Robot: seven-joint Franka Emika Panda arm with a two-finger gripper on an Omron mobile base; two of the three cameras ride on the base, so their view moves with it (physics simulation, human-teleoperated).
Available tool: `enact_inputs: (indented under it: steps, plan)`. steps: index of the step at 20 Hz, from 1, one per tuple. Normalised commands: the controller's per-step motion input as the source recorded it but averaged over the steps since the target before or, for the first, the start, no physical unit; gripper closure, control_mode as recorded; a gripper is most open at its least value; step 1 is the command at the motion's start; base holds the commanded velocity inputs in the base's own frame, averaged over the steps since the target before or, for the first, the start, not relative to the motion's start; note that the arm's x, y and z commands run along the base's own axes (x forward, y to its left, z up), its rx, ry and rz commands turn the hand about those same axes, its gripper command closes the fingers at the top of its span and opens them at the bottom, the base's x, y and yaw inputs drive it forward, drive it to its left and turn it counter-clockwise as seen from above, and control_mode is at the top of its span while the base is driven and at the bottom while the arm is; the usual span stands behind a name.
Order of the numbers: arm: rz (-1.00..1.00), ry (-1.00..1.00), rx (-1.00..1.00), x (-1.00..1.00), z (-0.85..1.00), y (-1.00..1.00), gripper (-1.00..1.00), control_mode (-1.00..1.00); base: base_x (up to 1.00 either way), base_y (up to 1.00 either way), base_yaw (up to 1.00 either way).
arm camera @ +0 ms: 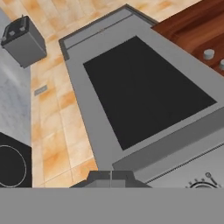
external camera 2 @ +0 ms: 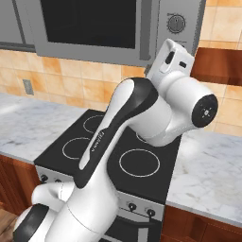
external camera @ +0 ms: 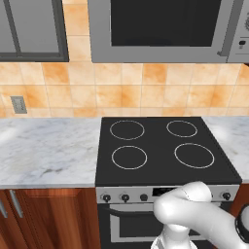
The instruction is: Transport the chicken drumstick from the fridge to the microwave and turn on the microwave.
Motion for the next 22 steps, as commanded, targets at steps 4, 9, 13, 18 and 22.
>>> enact_inputs:
  steps: [4, 9, 13, 18, 22]
  plan:
    - [0.00, -0.04, 0.00, 0.31, 0.04, -0.06, 1.00, -1.00, 0.00, 0.00, 0.00]
    - [0.00, -0.05, 0.00, 0.22, 0.11, -0.03, 1.00, -1.00, 0.00, 0.00, 0.00]
    - [0.00, -0.04, -0.01, 0.25, 0.06, 0.00, 1.00, -1.00, 0.00, 0.00, 0.00]
    - [0.00, -0.03, 0.00, 0.23, 0.01, 0.00, 1.00, -1.00, 0.00, 0.00, 0.00]
    - [0.00, -0.03, 0.00, 0.25, 0.03, 0.00, 1.00, -1.00, 0.00, 0.00, 0.00]
